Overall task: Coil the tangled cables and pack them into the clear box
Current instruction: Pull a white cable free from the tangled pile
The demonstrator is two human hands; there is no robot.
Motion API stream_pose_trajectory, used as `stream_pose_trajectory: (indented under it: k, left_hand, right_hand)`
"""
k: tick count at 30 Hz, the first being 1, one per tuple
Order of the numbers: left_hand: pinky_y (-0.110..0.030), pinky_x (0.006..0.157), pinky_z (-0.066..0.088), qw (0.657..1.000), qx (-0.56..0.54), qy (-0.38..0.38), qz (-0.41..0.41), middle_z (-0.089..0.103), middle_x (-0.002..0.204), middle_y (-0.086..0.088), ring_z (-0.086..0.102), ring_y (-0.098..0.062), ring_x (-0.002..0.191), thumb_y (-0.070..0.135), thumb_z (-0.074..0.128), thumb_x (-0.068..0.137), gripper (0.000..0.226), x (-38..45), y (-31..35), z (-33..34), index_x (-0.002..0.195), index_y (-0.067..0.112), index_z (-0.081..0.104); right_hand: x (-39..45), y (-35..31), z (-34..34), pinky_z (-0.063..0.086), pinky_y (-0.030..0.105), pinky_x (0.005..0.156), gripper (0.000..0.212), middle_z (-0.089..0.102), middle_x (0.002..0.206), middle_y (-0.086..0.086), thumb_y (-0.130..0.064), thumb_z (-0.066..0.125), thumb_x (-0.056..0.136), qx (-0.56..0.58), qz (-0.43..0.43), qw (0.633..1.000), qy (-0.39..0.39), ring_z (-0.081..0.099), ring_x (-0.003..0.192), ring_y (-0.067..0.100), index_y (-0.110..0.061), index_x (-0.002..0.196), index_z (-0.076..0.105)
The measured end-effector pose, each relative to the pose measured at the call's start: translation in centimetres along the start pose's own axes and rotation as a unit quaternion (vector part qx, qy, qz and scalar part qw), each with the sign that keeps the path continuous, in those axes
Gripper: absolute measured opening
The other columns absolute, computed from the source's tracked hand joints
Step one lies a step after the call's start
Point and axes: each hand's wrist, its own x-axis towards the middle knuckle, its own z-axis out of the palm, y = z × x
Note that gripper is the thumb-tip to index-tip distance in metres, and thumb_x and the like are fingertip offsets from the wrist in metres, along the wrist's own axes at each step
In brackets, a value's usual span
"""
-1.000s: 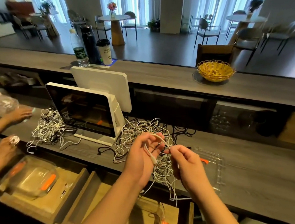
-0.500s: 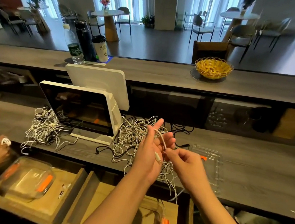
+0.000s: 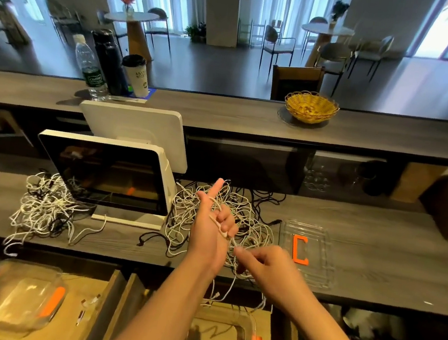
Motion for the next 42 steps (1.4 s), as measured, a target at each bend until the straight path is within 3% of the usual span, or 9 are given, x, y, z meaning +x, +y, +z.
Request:
stream_pose_trajectory:
  k: [9, 19, 23, 25, 28, 31, 36, 39, 42]
  left_hand:
    - [-0.019, 0.055, 0.03, 0.971, 0.221, -0.085, 0.017, 0.034, 0.068, 0.008, 0.03, -0.005, 0.057, 0.057, 0.026, 0.101, 0.038, 0.0, 1.6, -3.0, 0.125, 0.05, 0.054]
    - [-0.022, 0.062, 0.044, 0.933, 0.299, -0.187, -0.077, 0.046, 0.061, 0.002, 0.049, -0.014, 0.06, 0.061, 0.019, 0.1, 0.057, -0.6, 2.8, -6.6, 0.115, 0.032, 0.066]
    - [-0.033, 0.074, 0.059, 0.876, 0.356, -0.256, -0.203, 0.067, 0.08, -0.021, 0.066, -0.039, 0.071, 0.076, 0.017, 0.093, 0.084, -1.2, 4.1, -6.2, 0.109, 0.009, 0.066]
    - [-0.015, 0.044, 0.032, 0.87, 0.3, -0.286, -0.269, 0.053, 0.067, -0.006, 0.041, -0.014, 0.047, 0.088, 0.021, 0.082, 0.09, -1.2, 3.8, -6.2, 0.115, 0.017, 0.064]
    - [-0.016, 0.044, 0.012, 0.846, 0.255, -0.345, -0.315, 0.035, 0.065, 0.007, 0.021, -0.004, 0.05, 0.093, 0.033, 0.076, 0.089, -0.6, 2.9, -6.9, 0.124, 0.021, 0.053]
    - [-0.013, 0.043, 0.023, 0.801, 0.35, -0.402, -0.274, 0.04, 0.062, 0.011, 0.03, -0.003, 0.048, 0.086, 0.043, 0.077, 0.077, -0.3, 2.8, -6.8, 0.105, 0.015, 0.053]
    - [-0.019, 0.054, 0.036, 0.684, 0.546, -0.456, -0.162, 0.053, 0.066, 0.011, 0.04, -0.003, 0.049, 0.069, 0.029, 0.091, 0.065, -0.3, 2.5, -5.5, 0.127, 0.028, 0.063]
    - [-0.02, 0.057, 0.043, 0.704, 0.521, -0.453, -0.168, 0.065, 0.081, 0.003, 0.051, -0.005, 0.057, 0.057, 0.031, 0.101, 0.049, 0.1, 2.4, -5.5, 0.133, 0.033, 0.06]
    - [-0.024, 0.068, 0.059, 0.798, 0.423, -0.386, -0.188, 0.073, 0.102, -0.008, 0.071, -0.019, 0.08, 0.055, 0.033, 0.097, 0.053, 0.1, 2.4, -5.5, 0.139, 0.029, 0.054]
  right_hand:
    - [-0.3, -4.1, 2.2, 0.041, 0.027, 0.057, 0.033, 0.062, 0.07, 0.003, -0.039, 0.048, 0.1, -0.127, -0.065, 0.989, -0.049, 0.049, 0.057, 0.008, -0.017, 0.082, 0.065]
    - [0.5, -6.8, 3.1, 0.051, 0.021, 0.086, 0.011, 0.062, 0.105, -0.019, -0.024, 0.06, 0.096, -0.12, -0.141, 0.981, 0.051, 0.059, 0.095, 0.0, -0.021, 0.103, 0.068]
    - [0.6, -5.7, 3.3, 0.043, 0.019, 0.063, 0.01, 0.057, 0.082, -0.019, -0.029, 0.075, 0.086, -0.131, -0.171, 0.958, 0.19, 0.056, 0.073, 0.002, -0.023, 0.086, 0.066]
    - [0.6, -4.8, 2.5, 0.039, 0.02, 0.054, 0.025, 0.056, 0.069, -0.015, -0.042, 0.076, 0.079, -0.136, -0.144, 0.947, 0.251, 0.051, 0.062, 0.003, -0.02, 0.077, 0.063]
    - [1.1, -3.7, 1.2, 0.036, 0.02, 0.054, 0.029, 0.05, 0.068, -0.018, -0.045, 0.077, 0.077, -0.132, -0.139, 0.943, 0.272, 0.047, 0.064, -0.005, -0.018, 0.079, 0.064]
    - [1.4, -2.9, 0.3, 0.039, 0.019, 0.06, 0.023, 0.052, 0.08, -0.02, -0.04, 0.075, 0.081, -0.135, -0.153, 0.944, 0.257, 0.049, 0.072, -0.006, -0.021, 0.09, 0.066]
    - [1.2, -1.7, -1.7, 0.041, 0.014, 0.064, 0.026, 0.058, 0.084, -0.012, -0.041, 0.072, 0.082, -0.115, -0.128, 0.945, 0.279, 0.054, 0.075, -0.001, -0.017, 0.091, 0.069]
    - [1.0, -0.8, -2.3, 0.046, 0.022, 0.062, 0.034, 0.062, 0.078, -0.009, -0.05, 0.07, 0.077, -0.082, -0.079, 0.948, 0.297, 0.057, 0.072, 0.003, -0.018, 0.087, 0.07]
    - [0.6, -0.3, -1.9, 0.05, 0.03, 0.059, 0.03, 0.064, 0.068, -0.007, -0.052, 0.068, 0.078, -0.045, -0.033, 0.952, 0.3, 0.059, 0.065, 0.007, -0.021, 0.08, 0.07]
